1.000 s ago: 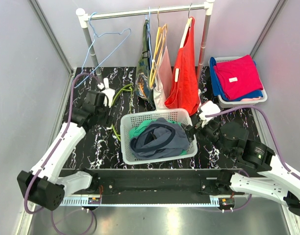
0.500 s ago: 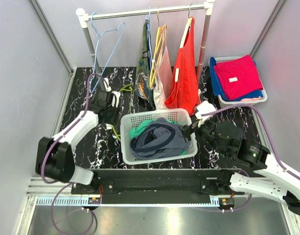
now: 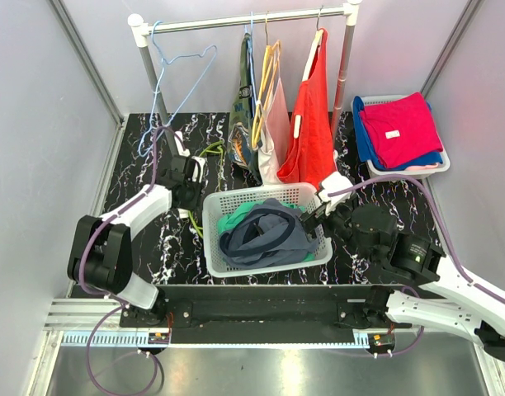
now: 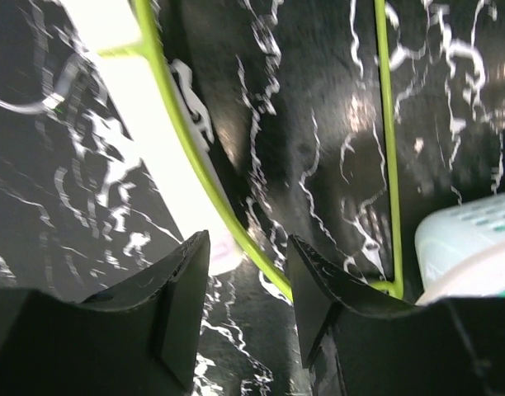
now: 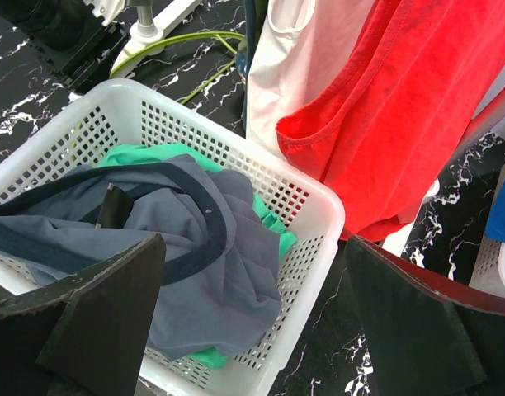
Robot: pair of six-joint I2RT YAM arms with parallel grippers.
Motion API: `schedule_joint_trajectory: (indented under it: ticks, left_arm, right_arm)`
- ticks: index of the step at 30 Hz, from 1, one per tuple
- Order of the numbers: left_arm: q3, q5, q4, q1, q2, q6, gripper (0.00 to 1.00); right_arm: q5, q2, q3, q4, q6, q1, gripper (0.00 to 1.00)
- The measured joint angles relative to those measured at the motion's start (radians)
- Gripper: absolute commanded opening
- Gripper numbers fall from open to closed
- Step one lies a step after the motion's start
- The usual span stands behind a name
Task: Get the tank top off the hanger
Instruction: Pick up the hanger at the center of the board.
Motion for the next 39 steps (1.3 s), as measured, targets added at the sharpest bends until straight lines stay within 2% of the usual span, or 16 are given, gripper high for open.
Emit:
schedule_joint_trajectory:
  ticks: [7, 15, 23, 34, 37, 38, 39]
  left_arm:
    - [-0.047, 0.035, -0.003, 0.000, -0.021, -0.045, 0.45]
    - [-0.104, 0.056, 0.004, 0.000, -0.053, -0.098, 0.36]
    - [-0.146, 0.072, 0.012, 0.000, -0.079, -0.141, 0.37]
    - [-0.137, 0.074, 0.026, 0.000, 0.023, -0.177, 0.37]
    - [-0.119, 0.074, 0.014, 0.000, 0.042, -0.181, 0.14]
    - [-0.117, 0.071, 0.013, 0.000, 0.044, -0.188, 0.01]
    - [-0.116, 0.067, 0.011, 0.002, 0.045, -0.195, 0.00]
  right_arm:
    - [0.000, 0.018, -0.001, 0.007, 0.000, 0.000, 1.00]
    - [0.000, 0.024, -0.003, 0.015, 0.002, 0.000, 1.00]
    - [0.000, 0.031, -0.013, 0.028, 0.008, 0.000, 1.00]
    - [0.000, 0.039, -0.013, 0.028, 0.008, 0.000, 1.00]
    - [0.000, 0.037, -0.013, 0.028, 0.009, 0.000, 1.00]
    - [0.000, 0.035, -0.013, 0.028, 0.011, 0.000, 1.00]
    - [0.000, 0.034, -0.013, 0.028, 0.011, 0.000, 1.00]
